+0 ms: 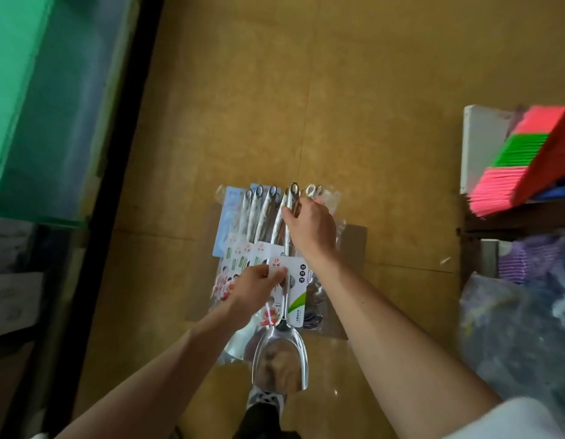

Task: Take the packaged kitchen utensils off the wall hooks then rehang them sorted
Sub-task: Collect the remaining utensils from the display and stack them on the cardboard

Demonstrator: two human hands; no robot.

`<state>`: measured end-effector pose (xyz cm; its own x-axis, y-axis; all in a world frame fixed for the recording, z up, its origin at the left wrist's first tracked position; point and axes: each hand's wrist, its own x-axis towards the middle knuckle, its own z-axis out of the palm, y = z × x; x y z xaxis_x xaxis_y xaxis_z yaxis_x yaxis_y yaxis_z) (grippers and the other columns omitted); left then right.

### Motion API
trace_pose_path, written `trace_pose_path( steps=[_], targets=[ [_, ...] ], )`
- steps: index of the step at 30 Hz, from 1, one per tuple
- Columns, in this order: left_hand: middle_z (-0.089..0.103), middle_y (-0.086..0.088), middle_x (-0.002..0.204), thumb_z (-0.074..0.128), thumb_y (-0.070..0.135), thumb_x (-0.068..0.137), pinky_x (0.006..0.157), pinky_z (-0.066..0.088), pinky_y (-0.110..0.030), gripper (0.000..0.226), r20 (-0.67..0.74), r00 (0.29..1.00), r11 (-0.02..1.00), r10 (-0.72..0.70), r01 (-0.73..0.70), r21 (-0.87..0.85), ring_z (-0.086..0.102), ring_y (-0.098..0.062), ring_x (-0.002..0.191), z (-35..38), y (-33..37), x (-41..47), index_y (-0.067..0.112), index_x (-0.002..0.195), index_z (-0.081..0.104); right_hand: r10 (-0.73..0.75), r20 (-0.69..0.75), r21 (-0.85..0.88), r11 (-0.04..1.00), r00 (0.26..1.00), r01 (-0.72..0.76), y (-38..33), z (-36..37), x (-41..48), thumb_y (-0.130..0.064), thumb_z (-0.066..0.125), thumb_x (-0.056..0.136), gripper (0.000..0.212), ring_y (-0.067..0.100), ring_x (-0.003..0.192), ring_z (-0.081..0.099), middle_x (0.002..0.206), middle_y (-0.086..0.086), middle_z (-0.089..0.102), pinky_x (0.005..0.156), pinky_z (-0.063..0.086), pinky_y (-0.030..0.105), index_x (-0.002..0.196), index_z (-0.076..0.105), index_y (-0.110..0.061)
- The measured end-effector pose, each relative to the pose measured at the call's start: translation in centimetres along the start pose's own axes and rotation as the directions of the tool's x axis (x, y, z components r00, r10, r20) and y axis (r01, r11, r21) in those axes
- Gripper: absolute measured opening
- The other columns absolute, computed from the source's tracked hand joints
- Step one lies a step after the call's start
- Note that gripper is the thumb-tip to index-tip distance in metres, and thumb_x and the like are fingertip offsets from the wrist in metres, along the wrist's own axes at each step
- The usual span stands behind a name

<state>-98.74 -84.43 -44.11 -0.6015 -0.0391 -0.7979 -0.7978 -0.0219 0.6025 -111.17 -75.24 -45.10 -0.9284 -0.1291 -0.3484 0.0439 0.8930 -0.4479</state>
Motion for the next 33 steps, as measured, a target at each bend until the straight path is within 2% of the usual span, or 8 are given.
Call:
trace_pose_path(
  steps=[5,15,18,20,23,27,30,33],
  targets=[
    [0.07,0.0,0.087,0.062,0.027,0.096,0.053,0.045,-0.014,0.023,-0.1,0.992,0.996,-0.083,0.086,0.025,0.059,-0.007,0.064,0.5,-2.6,2.4,0.007,0.102,0.07,0.038,0.015,0.045,0.998,0.999,-0.038,1.6,3.2,0.7,-0.037,0.06,0.098,0.037,0.033,0.099,0.064,0.108,0.012,0.069,0.073,0.042,0.032,0.119,0.061,-0.007],
    [0.064,-0.008,0.125,0.066,0.021,0.093,0.084,0.053,-0.031,0.048,-0.177,0.982,0.983,-0.061,0.09,0.158,0.064,-0.018,0.101,-0.2,-0.4,1.9,0.012,0.138,0.051,0.063,0.012,-0.021,0.998,0.998,-0.063,1.2,1.4,-0.1,-0.032,0.062,0.096,0.035,0.032,0.103,0.064,0.116,0.012,0.067,0.077,0.048,0.036,0.122,0.055,-0.009],
    [0.058,-0.009,0.136,0.064,0.021,0.094,0.082,0.05,-0.025,0.053,-0.197,0.98,0.975,-0.041,0.083,0.208,0.061,-0.021,0.11,-0.4,1.0,1.3,0.012,0.143,0.047,0.063,-0.011,-0.014,0.998,0.998,-0.063,0.9,0.5,-0.4,-0.031,0.062,0.096,0.035,0.033,0.102,0.065,0.114,0.013,0.068,0.077,0.049,0.036,0.122,0.056,-0.008],
    [0.054,-0.011,0.14,0.064,0.022,0.094,0.07,0.05,-0.019,0.054,-0.218,0.976,0.969,-0.022,0.075,0.236,0.062,-0.018,0.102,-0.6,1.8,0.7,0.013,0.144,0.046,0.052,-0.039,0.035,0.998,0.998,-0.051,0.8,-0.2,-0.9,-0.028,0.063,0.095,0.032,0.035,0.099,0.066,0.11,0.015,0.069,0.076,0.052,0.038,0.119,0.057,-0.007],
    [0.055,-0.01,0.139,0.066,0.025,0.093,0.072,0.055,-0.031,0.053,-0.246,0.969,0.961,-0.006,0.073,0.266,0.061,-0.011,0.081,-1.1,2.8,-0.8,0.016,0.142,0.048,0.062,-0.061,0.103,0.993,0.996,-0.055,1.1,-1.3,-2.1,-0.026,0.065,0.095,0.038,0.035,0.092,0.067,0.109,0.016,0.068,0.074,0.056,0.045,0.127,0.056,-0.007],
    [0.055,-0.009,0.138,0.064,0.03,0.094,0.077,0.06,-0.042,0.052,-0.264,0.964,0.965,0.041,0.03,0.262,0.06,-0.005,0.074,-1.2,5.2,-4.7,0.017,0.142,0.048,0.122,-0.06,0.152,0.982,0.991,-0.111,1.8,-4.9,-5.3,-0.02,0.066,0.095,0.04,0.027,0.084,0.065,0.103,0.017,0.067,0.061,0.04,0.02,0.127,0.056,0.002],
    [0.064,0.001,0.112,0.058,0.036,0.097,0.076,0.06,-0.043,0.054,-0.25,0.96,0.944,0.123,-0.036,0.327,0.06,-0.006,0.068,-0.6,8.0,-8.6,0.018,0.146,0.043,0.166,-0.095,0.094,0.983,0.982,-0.157,1.5,-9.5,-8.9,-0.026,0.061,0.098,0.034,0.025,0.084,0.063,0.105,0.014,0.066,0.059,0.034,0.023,0.12,0.059,0.0],
    [0.056,-0.009,0.136,0.049,0.05,0.097,0.098,0.051,-0.046,0.061,-0.188,0.952,0.878,0.242,-0.133,0.459,0.063,-0.027,0.11,0.5,12.0,-13.4,0.021,0.149,0.036,0.169,-0.214,0.065,0.985,0.962,-0.159,0.6,-14.8,-12.6,-0.037,0.059,0.098,0.047,0.033,0.105,0.063,0.118,0.017,0.065,0.08,0.047,0.033,0.13,0.057,-0.003]
  ],
)
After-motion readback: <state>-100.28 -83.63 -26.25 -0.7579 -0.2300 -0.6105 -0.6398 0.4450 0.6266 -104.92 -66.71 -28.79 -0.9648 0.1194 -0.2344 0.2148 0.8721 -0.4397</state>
